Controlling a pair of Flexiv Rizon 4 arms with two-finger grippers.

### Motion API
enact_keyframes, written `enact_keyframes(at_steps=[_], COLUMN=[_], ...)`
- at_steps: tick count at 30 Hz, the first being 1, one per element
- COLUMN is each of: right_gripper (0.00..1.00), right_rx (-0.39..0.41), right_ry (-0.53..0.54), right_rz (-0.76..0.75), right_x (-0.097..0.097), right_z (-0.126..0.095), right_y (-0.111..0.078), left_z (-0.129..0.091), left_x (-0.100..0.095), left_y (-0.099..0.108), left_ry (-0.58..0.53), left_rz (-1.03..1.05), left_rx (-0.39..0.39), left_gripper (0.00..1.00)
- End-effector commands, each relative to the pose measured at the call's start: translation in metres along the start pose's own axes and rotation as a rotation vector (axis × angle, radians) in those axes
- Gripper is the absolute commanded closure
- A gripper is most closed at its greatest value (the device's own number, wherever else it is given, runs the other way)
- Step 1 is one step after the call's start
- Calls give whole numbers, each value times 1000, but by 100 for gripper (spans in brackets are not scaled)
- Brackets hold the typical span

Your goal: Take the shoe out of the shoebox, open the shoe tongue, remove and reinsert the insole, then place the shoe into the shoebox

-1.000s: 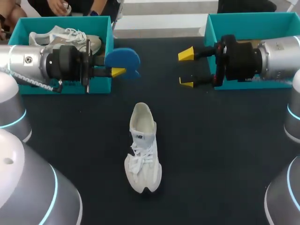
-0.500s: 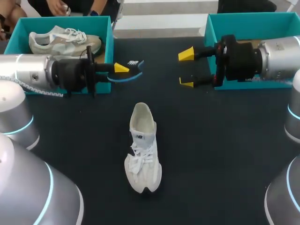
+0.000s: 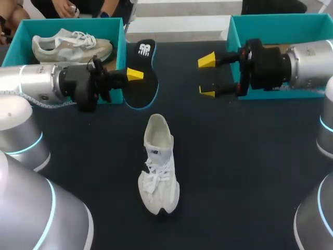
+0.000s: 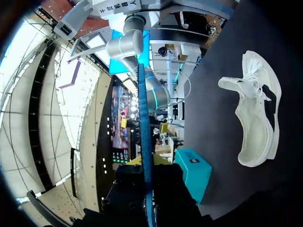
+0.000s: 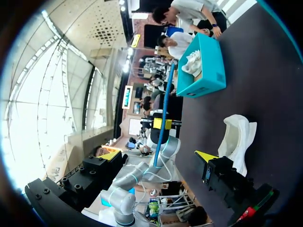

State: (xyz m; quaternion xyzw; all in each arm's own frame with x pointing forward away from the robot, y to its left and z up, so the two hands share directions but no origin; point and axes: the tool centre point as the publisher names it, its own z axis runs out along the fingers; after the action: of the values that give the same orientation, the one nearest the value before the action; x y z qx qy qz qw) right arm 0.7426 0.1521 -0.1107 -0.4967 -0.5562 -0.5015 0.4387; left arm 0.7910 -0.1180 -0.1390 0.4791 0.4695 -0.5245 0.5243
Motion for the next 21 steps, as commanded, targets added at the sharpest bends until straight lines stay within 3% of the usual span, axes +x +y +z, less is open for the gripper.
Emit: enact_keyframes(at_steps=[1,12,21], right_gripper=[0,0,0], right_rx=[0,51,110], right_ry=[3,27,40], right_rz=[4,21,35], right_x=[-2,-12,-22], right_z=[5,27,49], right_y=[0,2,7], left_z=[4,8,26], left_x=[4,6,10], left_y=[-4,-2,1], left_ry=[-23,-14,6], left_rz=[119,97,100], left_rx=[-54,-62,-51], left_gripper=[100,100,100])
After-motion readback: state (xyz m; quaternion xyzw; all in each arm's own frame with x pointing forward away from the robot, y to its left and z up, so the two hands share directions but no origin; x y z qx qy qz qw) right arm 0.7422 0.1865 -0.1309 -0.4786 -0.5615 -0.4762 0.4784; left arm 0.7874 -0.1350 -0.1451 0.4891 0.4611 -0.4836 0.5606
